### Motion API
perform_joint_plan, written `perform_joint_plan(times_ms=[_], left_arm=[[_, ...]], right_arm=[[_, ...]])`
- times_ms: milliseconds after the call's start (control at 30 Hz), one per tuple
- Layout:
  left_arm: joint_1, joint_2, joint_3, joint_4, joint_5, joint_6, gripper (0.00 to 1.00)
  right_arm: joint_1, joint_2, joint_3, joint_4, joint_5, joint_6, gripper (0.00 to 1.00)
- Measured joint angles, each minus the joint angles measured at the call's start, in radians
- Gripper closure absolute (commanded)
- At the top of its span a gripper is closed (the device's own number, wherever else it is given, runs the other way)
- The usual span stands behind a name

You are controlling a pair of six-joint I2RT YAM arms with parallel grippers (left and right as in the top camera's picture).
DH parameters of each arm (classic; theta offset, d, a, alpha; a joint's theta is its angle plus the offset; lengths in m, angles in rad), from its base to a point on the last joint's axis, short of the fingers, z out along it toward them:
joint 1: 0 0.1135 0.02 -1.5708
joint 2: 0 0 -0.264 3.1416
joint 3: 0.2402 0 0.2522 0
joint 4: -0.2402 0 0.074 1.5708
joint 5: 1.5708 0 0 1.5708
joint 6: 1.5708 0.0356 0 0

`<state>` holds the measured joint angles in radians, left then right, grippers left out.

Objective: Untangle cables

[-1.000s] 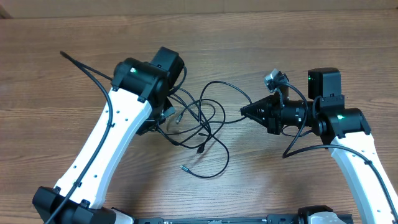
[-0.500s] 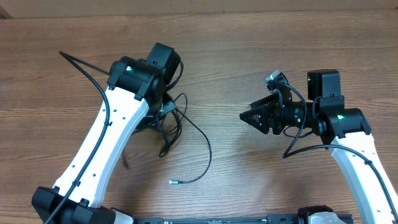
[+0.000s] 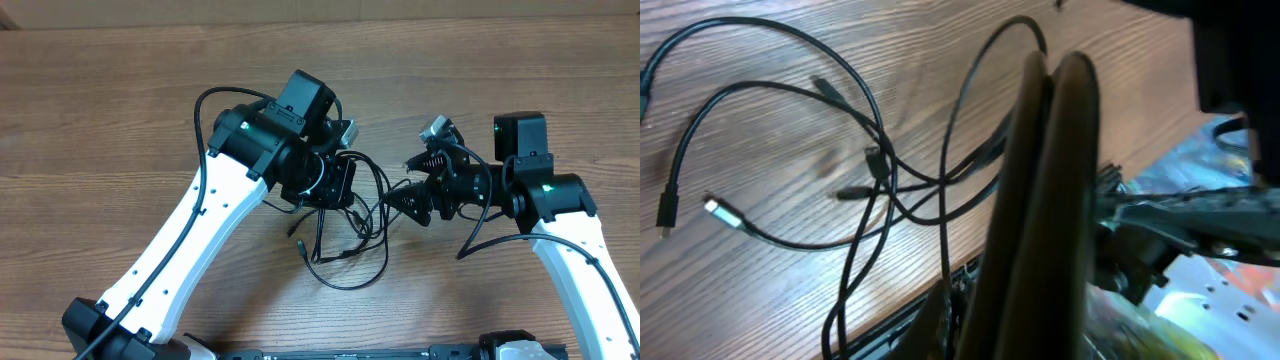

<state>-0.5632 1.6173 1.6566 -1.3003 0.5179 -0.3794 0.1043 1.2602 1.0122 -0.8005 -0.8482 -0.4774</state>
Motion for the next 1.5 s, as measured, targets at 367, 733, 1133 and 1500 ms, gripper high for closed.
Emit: perform_joint_plan(times_ms=[367, 733, 1133, 1500], left_arm=[[0.000, 0.000, 0.000, 0.126, 0.161, 0.042, 0.96], [0.066, 0.000, 0.000, 0.157, 0.178, -0.016, 0.96], [0.039, 0.000, 0.000, 0.269, 0.198, -0.033, 0.96], [-0.010, 0.000, 0.000, 0.315, 0.162, -0.040, 0.96]], right_arm=[[0.000, 0.037, 0.000, -0.030, 0.001, -0.013, 0.47], [0.000, 0.039, 0.000, -0.066, 0.003, -0.015, 0.41], [0.000, 0.039, 0.000, -0.078, -0.020, 0.051, 0.25], [0.000, 0.039, 0.000, -0.084, -0.039, 0.058, 0.25]])
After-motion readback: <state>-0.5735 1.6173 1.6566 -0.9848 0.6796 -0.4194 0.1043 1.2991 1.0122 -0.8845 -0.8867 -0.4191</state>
